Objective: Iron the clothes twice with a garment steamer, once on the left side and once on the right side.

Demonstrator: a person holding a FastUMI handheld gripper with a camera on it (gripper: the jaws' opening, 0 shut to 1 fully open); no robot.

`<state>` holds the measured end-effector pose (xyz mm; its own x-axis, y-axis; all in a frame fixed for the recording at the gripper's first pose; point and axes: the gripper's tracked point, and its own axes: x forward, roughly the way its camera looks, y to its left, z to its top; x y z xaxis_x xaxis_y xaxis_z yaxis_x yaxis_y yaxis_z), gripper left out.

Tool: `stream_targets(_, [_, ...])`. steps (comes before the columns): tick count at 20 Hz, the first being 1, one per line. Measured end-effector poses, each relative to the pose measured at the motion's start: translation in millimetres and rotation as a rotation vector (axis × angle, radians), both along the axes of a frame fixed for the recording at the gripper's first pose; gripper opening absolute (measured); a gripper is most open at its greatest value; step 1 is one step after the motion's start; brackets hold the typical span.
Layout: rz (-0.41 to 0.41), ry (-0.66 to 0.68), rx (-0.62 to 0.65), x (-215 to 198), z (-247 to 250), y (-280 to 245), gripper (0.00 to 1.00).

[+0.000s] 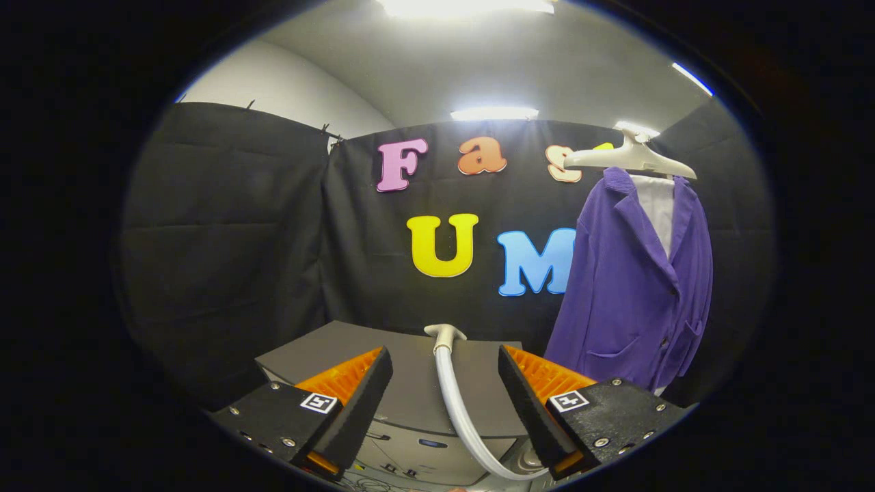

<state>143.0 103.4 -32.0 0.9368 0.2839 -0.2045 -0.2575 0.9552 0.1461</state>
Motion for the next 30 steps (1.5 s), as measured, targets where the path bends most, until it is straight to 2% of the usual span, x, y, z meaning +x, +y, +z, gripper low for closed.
stream_targets(3, [-0.015, 0.046, 0.032, 39, -9, 13, 0.96])
stream_targets(8, [-0.056, 0.206, 0.103, 93, -43, 33, 0.96])
stream_targets(15, [-0.129, 0.452, 0.057, 177, -110, 61, 0.97])
stream_targets(21, [-0.222, 0.591, 0.238, 224, -137, 72, 0.96])
stream_targets(26, [-0.245, 0.693, 0.191, 237, -167, 74, 0.94])
stream_targets(29, [-0.208, 0.754, 0.081, 231, -191, 80, 0.91])
stream_targets(30, [-0.211, 0.706, 0.044, 233, -188, 80, 0.89])
